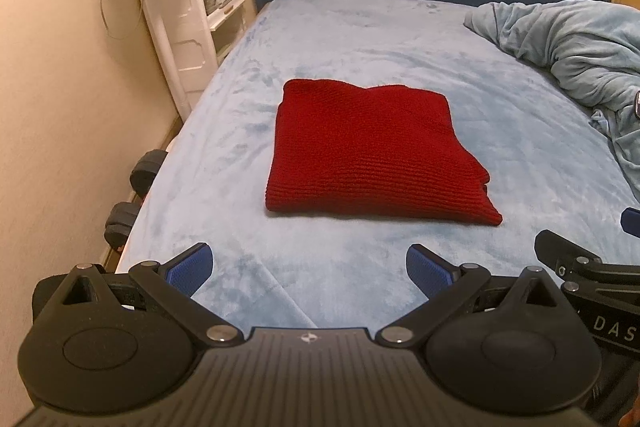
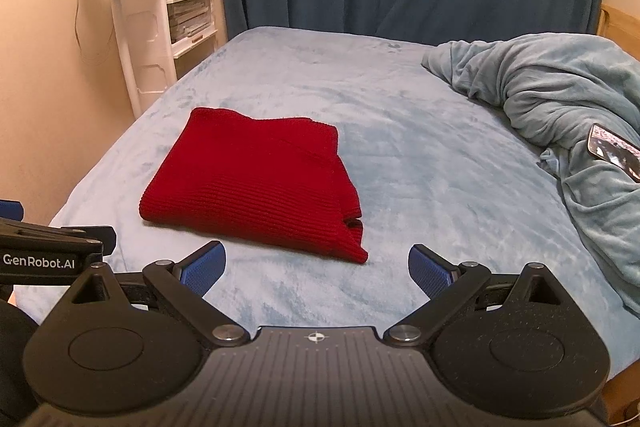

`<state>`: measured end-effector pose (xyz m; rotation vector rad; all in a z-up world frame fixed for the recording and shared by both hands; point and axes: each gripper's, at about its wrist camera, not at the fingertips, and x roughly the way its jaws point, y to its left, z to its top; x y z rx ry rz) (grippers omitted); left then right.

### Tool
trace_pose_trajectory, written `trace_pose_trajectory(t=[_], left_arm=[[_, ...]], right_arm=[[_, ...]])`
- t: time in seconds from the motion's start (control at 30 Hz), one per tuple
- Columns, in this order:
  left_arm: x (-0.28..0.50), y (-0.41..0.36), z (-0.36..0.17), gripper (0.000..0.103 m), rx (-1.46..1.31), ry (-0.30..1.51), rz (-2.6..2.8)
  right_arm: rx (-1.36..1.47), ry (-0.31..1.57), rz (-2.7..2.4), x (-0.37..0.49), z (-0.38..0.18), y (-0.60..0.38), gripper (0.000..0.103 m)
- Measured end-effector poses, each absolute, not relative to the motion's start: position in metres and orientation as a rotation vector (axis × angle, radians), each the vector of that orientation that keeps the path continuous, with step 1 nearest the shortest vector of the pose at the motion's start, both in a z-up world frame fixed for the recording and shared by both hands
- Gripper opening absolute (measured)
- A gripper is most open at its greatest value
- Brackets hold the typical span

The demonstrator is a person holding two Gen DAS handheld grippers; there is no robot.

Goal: Fold small clothes

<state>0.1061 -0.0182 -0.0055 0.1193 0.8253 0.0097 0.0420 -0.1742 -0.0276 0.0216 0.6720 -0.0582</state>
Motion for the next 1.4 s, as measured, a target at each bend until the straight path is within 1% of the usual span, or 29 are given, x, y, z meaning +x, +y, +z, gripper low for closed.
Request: trace_pose_trajectory(t=[0.67,0.9,1.0,1.4], left_arm=[[0.1096,-0.0166,-0.0087,0.103,0.120,0.833,0.032],[0.1094,-0.0172,-0.0104,0.103,0.129,0.834,0.030],[0.1093,-0.0174,-0.0108,0.103,0.128,0.836,0.030],[0.1085,-0.0176,-0.0114,0.103,0.130,0.839,0.039]], right_arm=[[0.018,0.689,-0.046,0.0467,-0.0313,-0.1716,0.098],[0.013,0.700,-0.045,0.0480,-0.0331,-0.1705,0.100],[0.011,0.700,-0.046,0.0486,-0.0328,-0.1697,0.102],[0.007,0.705,-0.049,0.0502,-0.0317,-0.1686,0.102]])
